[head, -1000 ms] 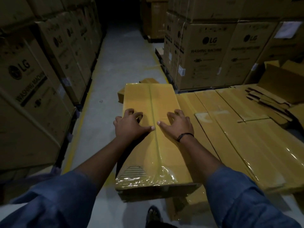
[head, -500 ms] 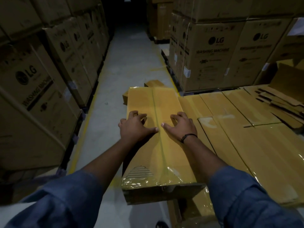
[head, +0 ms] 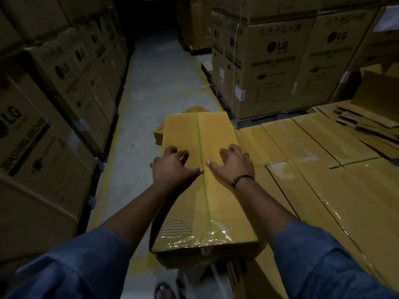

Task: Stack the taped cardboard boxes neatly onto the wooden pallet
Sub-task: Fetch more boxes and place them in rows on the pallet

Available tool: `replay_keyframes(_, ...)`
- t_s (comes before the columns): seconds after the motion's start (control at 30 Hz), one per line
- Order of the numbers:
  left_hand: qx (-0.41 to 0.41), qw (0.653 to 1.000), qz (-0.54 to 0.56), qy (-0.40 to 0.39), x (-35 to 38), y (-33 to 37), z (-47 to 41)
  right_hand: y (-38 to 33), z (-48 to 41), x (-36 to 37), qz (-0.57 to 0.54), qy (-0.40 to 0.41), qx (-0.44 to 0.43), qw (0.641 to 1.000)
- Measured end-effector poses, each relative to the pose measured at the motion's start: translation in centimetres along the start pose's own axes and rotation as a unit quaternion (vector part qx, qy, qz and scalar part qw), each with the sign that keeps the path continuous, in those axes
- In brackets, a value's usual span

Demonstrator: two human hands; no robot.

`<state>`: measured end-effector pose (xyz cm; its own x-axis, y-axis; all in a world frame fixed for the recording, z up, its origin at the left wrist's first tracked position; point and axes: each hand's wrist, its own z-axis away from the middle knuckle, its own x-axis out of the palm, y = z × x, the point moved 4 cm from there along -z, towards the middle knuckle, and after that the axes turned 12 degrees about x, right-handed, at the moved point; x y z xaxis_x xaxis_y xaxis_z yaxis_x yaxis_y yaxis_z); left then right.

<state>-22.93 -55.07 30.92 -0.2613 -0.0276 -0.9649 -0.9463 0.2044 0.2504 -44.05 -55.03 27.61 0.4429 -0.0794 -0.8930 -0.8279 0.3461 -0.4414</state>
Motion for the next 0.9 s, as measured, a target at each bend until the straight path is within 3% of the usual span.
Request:
replay_keyframes(0.27, 0.069, 0.997, 0.027, 0.001, 0.4, -7.9, -12.9, -7.7, -8.4, 4.3, 0.004, 0.041, 0.054, 0.998)
replay_keyframes(0.5, 0.14, 0.989, 0.008, -0.044, -0.4, -14.6, -24.2, -14.7, -14.0, 8.8, -0.029, 0.088, 0.127, 0.988)
replay_keyframes(0.9, 0.265, 0.96, 0.009, -0.085, 2.9, -15.6, -41.1, -18.4, -25.0, 11.9, -0.028, 0.142, 0.259, 0.955)
